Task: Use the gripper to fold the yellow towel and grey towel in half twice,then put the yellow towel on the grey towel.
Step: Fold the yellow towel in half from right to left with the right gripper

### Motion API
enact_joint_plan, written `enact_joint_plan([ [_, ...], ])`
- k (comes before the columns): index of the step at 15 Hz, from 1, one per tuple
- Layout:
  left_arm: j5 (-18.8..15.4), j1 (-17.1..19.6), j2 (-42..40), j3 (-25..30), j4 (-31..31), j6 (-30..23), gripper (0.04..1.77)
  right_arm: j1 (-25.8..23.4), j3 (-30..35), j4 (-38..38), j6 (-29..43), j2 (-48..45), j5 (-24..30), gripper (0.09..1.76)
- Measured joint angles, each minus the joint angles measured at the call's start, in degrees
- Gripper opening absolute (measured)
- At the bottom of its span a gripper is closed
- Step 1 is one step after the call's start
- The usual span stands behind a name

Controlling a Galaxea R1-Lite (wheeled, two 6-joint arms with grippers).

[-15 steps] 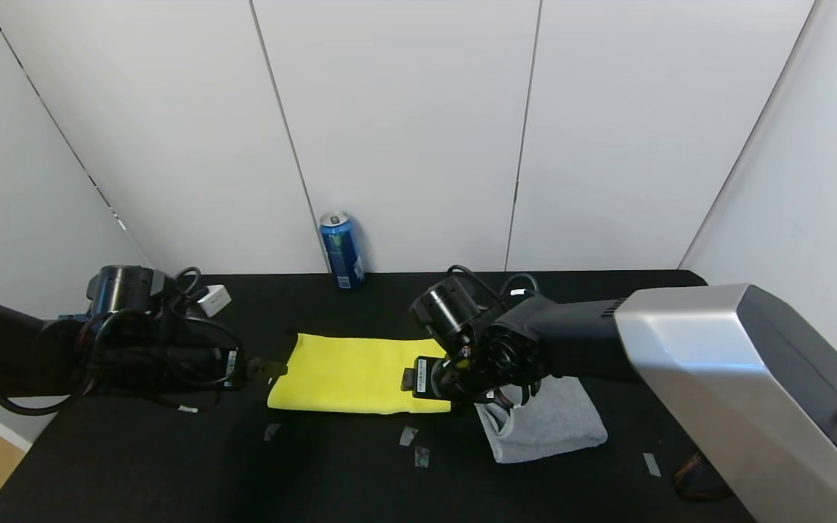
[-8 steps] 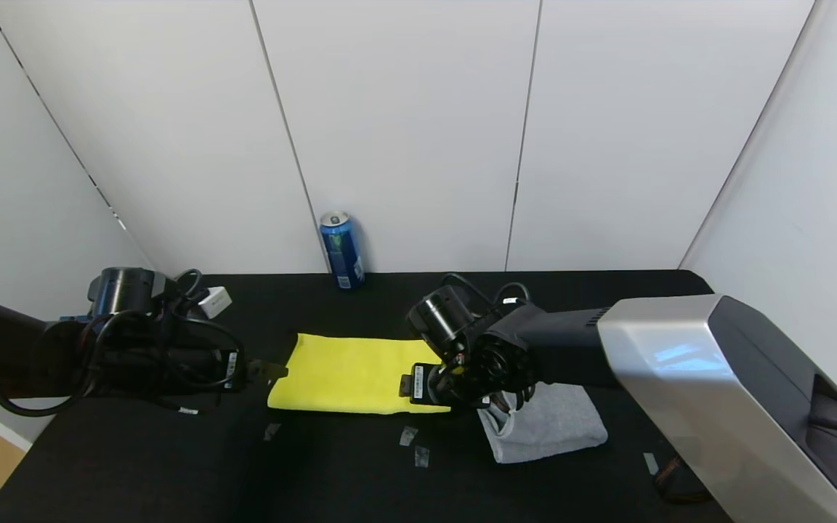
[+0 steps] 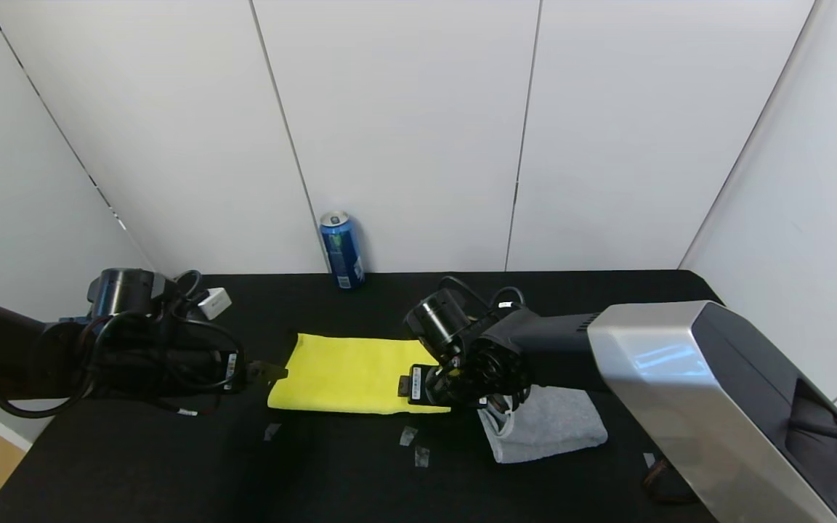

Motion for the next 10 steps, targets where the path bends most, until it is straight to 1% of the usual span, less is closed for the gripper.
enact_joint_plan([
  [5, 0.00, -0.06, -0.30, 0.11, -0.02, 0.00, 1.71, 0.06, -0.04, -0.02, -0.22, 0.41, -0.09, 1.70],
  [6, 0.00, -0.09, -0.33, 0.12, -0.02, 0.00, 1.72, 0.06, -0.06, 0.07, -0.27, 0.44, -0.09, 1.67],
  [7, -0.02, -0.09, -0.38, 0.15, -0.02, 0.00, 1.72, 0.04, -0.04, 0.41, -0.27, 0.46, -0.13, 1.48],
  [9, 0.02, -0.05, -0.44, 0.15, -0.02, 0.00, 1.72, 0.06, -0.04, 0.51, -0.22, 0.50, -0.05, 1.17],
  [10, 0.02, -0.02, -0.46, 0.15, 0.00, 0.00, 1.72, 0.09, -0.04, 0.44, -0.20, 0.52, -0.05, 1.04],
])
